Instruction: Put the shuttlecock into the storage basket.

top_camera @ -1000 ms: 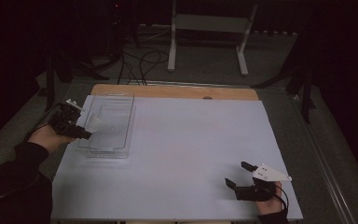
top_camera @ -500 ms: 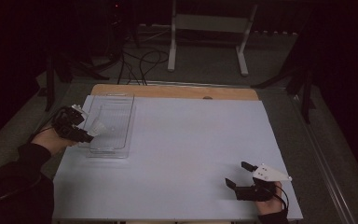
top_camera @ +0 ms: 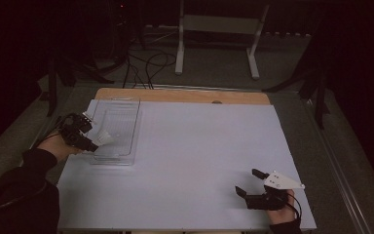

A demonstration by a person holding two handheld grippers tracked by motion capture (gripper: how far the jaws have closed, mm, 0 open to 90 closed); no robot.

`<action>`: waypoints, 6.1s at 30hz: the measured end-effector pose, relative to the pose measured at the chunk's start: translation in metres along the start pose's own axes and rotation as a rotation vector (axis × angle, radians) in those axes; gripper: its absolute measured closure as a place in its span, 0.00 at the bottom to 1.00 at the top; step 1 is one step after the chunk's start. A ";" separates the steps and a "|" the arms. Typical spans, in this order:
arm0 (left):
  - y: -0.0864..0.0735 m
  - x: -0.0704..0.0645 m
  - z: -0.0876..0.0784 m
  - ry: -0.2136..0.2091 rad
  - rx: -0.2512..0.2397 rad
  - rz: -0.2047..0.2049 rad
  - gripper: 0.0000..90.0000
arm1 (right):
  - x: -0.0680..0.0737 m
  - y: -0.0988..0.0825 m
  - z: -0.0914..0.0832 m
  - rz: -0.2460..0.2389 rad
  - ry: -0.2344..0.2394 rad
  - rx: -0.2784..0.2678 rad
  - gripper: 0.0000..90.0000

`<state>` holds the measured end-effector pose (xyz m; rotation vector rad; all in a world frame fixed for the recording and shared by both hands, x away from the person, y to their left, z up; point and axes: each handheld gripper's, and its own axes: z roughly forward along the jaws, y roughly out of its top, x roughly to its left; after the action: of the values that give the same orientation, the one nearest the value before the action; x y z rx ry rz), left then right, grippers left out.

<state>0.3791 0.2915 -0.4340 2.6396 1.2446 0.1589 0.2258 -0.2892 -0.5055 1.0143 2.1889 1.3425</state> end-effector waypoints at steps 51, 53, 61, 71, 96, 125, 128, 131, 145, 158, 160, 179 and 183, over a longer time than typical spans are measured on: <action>0.030 -0.027 -0.027 -0.042 -0.160 -0.028 0.00 | 0.000 0.000 0.000 -0.001 0.001 0.005 0.11; 0.031 -0.029 -0.027 -0.048 -0.173 -0.031 0.00 | 0.000 0.000 0.000 -0.002 0.001 0.005 0.11; 0.036 -0.037 -0.030 -0.025 -0.216 -0.018 0.00 | 0.000 0.000 0.000 -0.002 0.000 0.005 0.11; 0.044 -0.046 -0.034 -0.050 -0.268 -0.004 0.00 | 0.000 0.000 0.001 0.000 0.002 0.006 0.11; 0.066 -0.082 -0.042 -0.108 -0.343 0.098 0.00 | 0.000 -0.001 0.002 0.004 0.003 0.015 0.11; 0.082 -0.123 -0.031 -0.193 -0.362 0.222 0.00 | 0.000 0.000 0.001 0.001 0.004 0.015 0.11; 0.082 -0.127 -0.027 -0.199 -0.350 0.235 0.00 | 0.000 0.000 0.001 0.000 0.004 0.014 0.11; 0.082 -0.132 -0.024 -0.212 -0.348 0.247 0.00 | 0.000 0.000 0.001 0.001 0.006 0.016 0.11; 0.078 -0.155 -0.005 -0.257 -0.366 0.293 0.00 | 0.001 0.000 0.001 -0.001 0.011 0.018 0.11; 0.063 -0.165 0.019 -0.286 -0.370 0.314 0.00 | 0.000 -0.001 0.001 0.000 0.011 0.020 0.11; 0.061 -0.166 0.023 -0.281 -0.359 0.324 0.00 | 0.001 -0.001 0.001 -0.002 0.011 0.021 0.11; 0.032 -0.173 0.040 -0.309 -0.386 0.326 0.00 | 0.001 -0.001 0.002 -0.004 0.013 0.027 0.11; 0.024 -0.171 0.042 -0.319 -0.398 0.315 0.00 | 0.001 -0.001 0.002 -0.003 0.014 0.028 0.11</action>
<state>0.2961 0.1386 -0.4698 2.3715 0.6182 0.0281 0.2263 -0.2878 -0.5071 1.0150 2.2248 1.3250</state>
